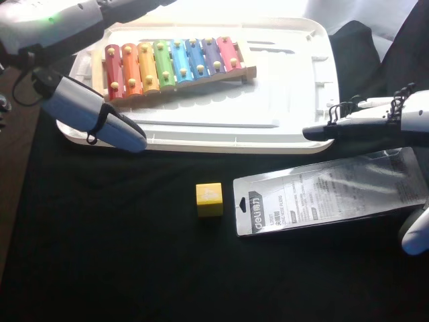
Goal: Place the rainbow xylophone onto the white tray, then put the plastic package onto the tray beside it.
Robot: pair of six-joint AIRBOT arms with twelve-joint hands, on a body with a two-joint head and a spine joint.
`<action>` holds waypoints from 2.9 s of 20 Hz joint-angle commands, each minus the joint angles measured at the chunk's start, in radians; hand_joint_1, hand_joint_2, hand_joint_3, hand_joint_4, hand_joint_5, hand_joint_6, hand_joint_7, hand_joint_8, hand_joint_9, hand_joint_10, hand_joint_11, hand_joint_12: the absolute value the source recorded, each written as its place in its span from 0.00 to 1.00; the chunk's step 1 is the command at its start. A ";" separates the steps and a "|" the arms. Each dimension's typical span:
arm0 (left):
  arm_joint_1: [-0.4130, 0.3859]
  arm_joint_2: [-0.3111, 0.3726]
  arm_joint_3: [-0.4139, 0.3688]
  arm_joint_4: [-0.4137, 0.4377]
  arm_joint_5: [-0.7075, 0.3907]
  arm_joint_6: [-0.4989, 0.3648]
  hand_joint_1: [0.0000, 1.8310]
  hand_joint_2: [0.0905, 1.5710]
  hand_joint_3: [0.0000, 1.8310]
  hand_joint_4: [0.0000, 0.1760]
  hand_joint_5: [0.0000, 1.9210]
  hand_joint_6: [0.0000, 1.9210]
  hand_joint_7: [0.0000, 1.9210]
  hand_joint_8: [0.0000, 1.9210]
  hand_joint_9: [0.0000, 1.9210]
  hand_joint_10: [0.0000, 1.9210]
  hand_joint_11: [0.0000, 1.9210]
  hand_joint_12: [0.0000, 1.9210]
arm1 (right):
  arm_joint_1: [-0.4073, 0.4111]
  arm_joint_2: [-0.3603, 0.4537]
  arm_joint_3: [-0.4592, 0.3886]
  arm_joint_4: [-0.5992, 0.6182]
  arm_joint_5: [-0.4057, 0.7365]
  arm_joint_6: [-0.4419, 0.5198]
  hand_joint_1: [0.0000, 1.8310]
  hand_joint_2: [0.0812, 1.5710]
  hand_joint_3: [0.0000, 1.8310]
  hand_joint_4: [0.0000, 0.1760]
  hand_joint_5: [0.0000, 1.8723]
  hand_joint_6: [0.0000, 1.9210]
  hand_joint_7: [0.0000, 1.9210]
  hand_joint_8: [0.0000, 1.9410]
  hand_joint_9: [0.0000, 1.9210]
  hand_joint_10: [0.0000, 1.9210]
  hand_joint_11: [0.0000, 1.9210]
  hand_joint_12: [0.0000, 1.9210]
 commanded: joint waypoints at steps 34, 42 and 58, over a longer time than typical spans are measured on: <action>0.062 -0.010 0.003 -0.096 -0.144 -0.002 0.42 0.38 0.00 0.47 0.00 0.00 0.00 0.00 0.00 0.00 0.00 0.00 | -0.005 -0.048 0.046 0.001 0.037 0.031 0.40 0.41 0.00 0.00 0.08 0.00 0.15 0.00 0.31 0.00 0.33 0.37; 0.098 -0.001 0.000 -0.118 -0.142 -0.002 0.45 0.39 0.00 0.43 0.00 0.00 0.00 0.00 0.00 0.00 0.00 0.00 | -0.005 -0.075 0.061 0.001 0.040 0.031 0.43 0.45 0.00 0.00 0.12 0.00 0.26 0.00 0.42 0.01 0.31 0.58; 0.137 0.010 -0.006 -0.159 -0.159 -0.002 0.42 0.38 0.00 0.29 0.00 0.00 0.00 0.00 0.00 0.00 0.00 0.00 | -0.002 -0.083 0.076 0.002 0.040 0.031 0.78 0.62 0.00 0.00 0.22 0.00 0.34 0.00 0.39 0.36 0.30 0.66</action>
